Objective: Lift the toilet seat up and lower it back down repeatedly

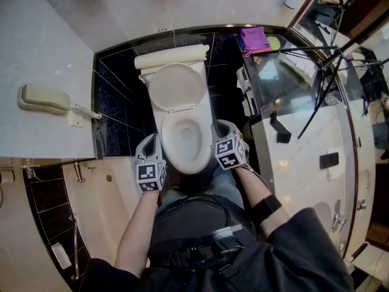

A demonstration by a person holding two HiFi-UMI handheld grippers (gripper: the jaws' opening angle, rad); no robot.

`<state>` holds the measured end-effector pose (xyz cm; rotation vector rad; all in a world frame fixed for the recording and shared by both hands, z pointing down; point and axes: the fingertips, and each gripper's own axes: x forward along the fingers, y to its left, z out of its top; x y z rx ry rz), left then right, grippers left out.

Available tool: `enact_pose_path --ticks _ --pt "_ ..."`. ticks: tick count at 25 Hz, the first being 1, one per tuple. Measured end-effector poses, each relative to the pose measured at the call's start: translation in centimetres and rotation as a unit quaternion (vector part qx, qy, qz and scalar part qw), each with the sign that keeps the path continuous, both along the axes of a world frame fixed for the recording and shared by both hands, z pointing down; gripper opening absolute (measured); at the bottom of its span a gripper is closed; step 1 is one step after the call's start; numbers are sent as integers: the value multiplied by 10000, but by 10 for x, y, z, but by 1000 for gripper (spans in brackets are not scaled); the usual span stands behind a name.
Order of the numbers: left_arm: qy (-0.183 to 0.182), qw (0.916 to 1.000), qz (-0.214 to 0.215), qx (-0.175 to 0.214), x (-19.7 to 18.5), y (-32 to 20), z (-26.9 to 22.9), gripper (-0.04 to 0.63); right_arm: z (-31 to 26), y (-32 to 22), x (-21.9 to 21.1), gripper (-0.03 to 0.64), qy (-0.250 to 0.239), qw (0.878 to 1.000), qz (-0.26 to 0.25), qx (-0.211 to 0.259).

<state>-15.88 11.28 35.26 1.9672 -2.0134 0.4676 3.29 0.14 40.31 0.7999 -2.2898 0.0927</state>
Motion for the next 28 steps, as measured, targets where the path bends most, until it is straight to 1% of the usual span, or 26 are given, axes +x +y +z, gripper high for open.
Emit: enact_pose_path --ticks 1,2,4,7,9,10,13,15,19,24,26,28 --pt "-1 10000 1 -37 -1 1 6 0 9 1 3 95 30 9999 18 -94" --pt "-14 10000 -2 -85 -2 2 12 0 19 2 6 100 56 9998 31 -189" --pt "-56 9999 -1 -152 -3 2 25 0 43 4 12 159 91 9991 72 -398" --pt "-128 9996 25 -249 -2 4 48 0 83 10 22 203 145 9969 191 -755" --pt "-152 9993 103 -330 1 3 66 0 113 13 28 206 157 9943 288 -1010" --pt "-155 9991 144 -367 4 3 75 0 127 14 31 224 154 9927 353 -1140" --pt "-198 9989 90 -420 0 5 110 0 179 22 38 228 127 9862 552 -1553" --pt "-206 9986 102 -485 0 6 134 0 215 30 41 235 81 9807 674 -1834" --pt "-317 9966 364 -668 8 3 182 0 299 45 51 235 -102 9640 1056 -2440" --pt "-367 9954 343 -821 6 7 239 0 387 47 61 233 -229 9439 1454 -2956" --pt "-446 9951 305 -825 2 13 258 0 414 46 62 233 -329 9370 1538 -3118" --pt "-451 9952 268 -825 2 17 272 0 437 45 64 232 -435 9301 1580 -3288"
